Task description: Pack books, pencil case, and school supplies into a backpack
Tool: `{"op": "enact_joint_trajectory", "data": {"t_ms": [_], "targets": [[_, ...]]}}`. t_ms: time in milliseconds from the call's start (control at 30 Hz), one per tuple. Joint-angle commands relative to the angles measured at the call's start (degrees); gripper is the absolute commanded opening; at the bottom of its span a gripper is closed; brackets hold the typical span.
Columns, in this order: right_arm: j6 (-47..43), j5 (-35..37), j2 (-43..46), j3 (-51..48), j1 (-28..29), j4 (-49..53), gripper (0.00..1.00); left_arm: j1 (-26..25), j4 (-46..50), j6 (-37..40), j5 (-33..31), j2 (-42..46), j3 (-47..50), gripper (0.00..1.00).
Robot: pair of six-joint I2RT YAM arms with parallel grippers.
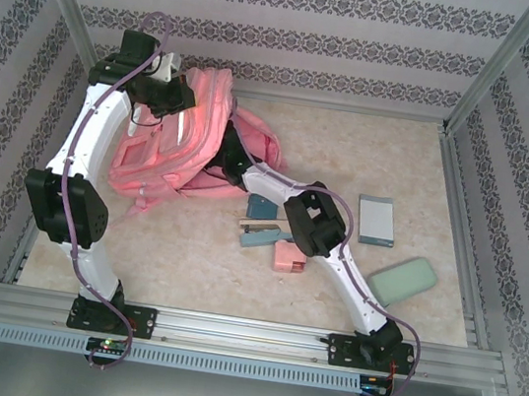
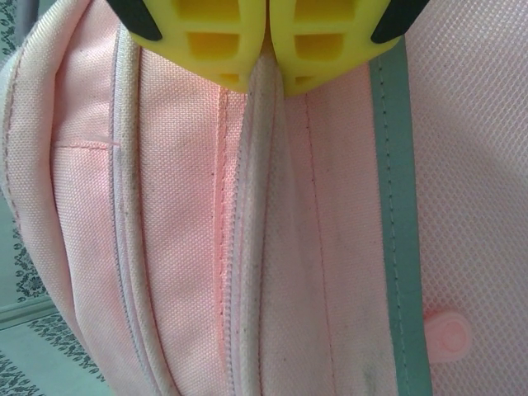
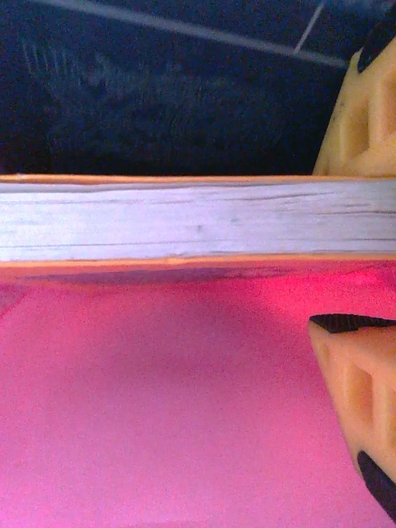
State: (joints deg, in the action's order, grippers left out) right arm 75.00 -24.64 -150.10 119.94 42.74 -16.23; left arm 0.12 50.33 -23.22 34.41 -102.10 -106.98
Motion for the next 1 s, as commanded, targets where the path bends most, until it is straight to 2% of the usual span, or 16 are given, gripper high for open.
{"op": "enact_joint_trajectory", "data": {"t_ms": [0,167,400,667,800,967], "targets": [[-4.76,0.43,6.86,-5.01,-1.83,3.22,0.42,0.33,-6.21,0.95,3.29,0.35,-1.04,0.0],[-7.06,-0.1,12.02,-10.97,-3.19,4.91,0.44,0.32,-6.18,1.29,3.05,-0.08,-1.09,0.0],[-10.5,1.86,22.79,-25.12,-6.0,4.93,0.44,0.36,-7.13,1.5,2.68,-0.55,-0.1,0.0],[-18.19,4.73,41.88,-45.89,-14.17,10.84,0.42,0.32,-10.09,1.19,2.76,0.14,4.39,0.0],[-22.25,7.51,50.67,-53.93,-19.97,16.96,0.41,0.32,-11.65,1.16,2.6,0.76,6.81,0.0],[-29.28,15.16,58.31,-59.06,-27.66,33.04,0.39,0.3,-12.35,1.81,2.7,0.99,8.4,0.0]]}}
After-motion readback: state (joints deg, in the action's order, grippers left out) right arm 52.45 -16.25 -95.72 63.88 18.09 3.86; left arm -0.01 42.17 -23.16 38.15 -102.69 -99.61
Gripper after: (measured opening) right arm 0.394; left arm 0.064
